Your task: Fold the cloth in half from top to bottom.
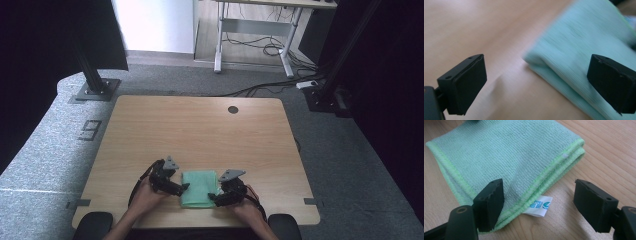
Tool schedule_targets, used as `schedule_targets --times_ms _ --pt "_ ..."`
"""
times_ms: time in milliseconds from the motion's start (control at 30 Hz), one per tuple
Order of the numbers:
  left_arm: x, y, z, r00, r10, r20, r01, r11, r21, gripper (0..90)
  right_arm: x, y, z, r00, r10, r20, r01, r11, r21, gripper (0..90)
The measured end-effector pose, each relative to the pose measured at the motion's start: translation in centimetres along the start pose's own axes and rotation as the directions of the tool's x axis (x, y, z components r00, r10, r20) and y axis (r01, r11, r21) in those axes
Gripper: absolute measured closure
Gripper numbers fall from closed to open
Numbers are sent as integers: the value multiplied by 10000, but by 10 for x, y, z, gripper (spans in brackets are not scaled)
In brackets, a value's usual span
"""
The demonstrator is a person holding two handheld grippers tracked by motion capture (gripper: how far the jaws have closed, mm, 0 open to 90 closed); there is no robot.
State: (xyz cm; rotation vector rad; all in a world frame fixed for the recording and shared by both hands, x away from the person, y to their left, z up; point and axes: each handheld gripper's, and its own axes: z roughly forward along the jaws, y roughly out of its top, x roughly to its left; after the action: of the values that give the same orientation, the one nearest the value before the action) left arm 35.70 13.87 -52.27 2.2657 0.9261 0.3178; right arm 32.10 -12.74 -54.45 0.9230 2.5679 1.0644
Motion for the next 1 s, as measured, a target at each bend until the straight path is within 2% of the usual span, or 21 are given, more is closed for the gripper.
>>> schedule_targets --times_ms 33,100,200,233,300,433,567,667,767,833,1000 --pt "4 3 4 9996 -19 -276 23 9999 134 32 0 0 0 10000 61 -24 -61 10000 0 241" --pt "13 6 12 9985 -121 -535 142 9992 380 23 -1 -1 0 9999 116 -47 -116 9999 -25 239" --pt "21 5 18 9977 -560 -377 577 9972 467 1 -1 -1 0 9998 197 -66 -197 9998 -55 231" --pt "20 3 18 9974 -637 -340 652 9970 427 3 -1 -1 0 9998 176 -48 -177 9998 -57 229" --pt "13 0 12 9982 -516 -308 527 9979 371 25 -1 -1 0 9998 184 -19 -184 9998 -43 226" --pt "-7 -11 -2 10000 -13 11 12 9986 528 27 -1 -1 0 9998 200 26 -200 9998 -23 221" --pt "-27 -30 -8 9992 275 291 -296 9967 756 27 -1 -1 1 9997 210 84 -210 9998 -4 215" --pt "-27 -34 -8 9997 149 206 -162 9977 659 28 0 -1 1 9996 243 145 -243 9997 10 211" --pt "-22 -33 -4 9997 202 99 -209 9974 686 0 1 0 1 9989 375 264 -378 9992 95 207" --pt "-20 -33 -3 9999 49 109 -56 9982 602 0 1 0 1 9985 426 355 -430 9990 100 199" --pt "-12 -31 1 10000 -23 -13 24 9992 407 0 -4 3 5 9981 423 446 -424 9991 16 181"
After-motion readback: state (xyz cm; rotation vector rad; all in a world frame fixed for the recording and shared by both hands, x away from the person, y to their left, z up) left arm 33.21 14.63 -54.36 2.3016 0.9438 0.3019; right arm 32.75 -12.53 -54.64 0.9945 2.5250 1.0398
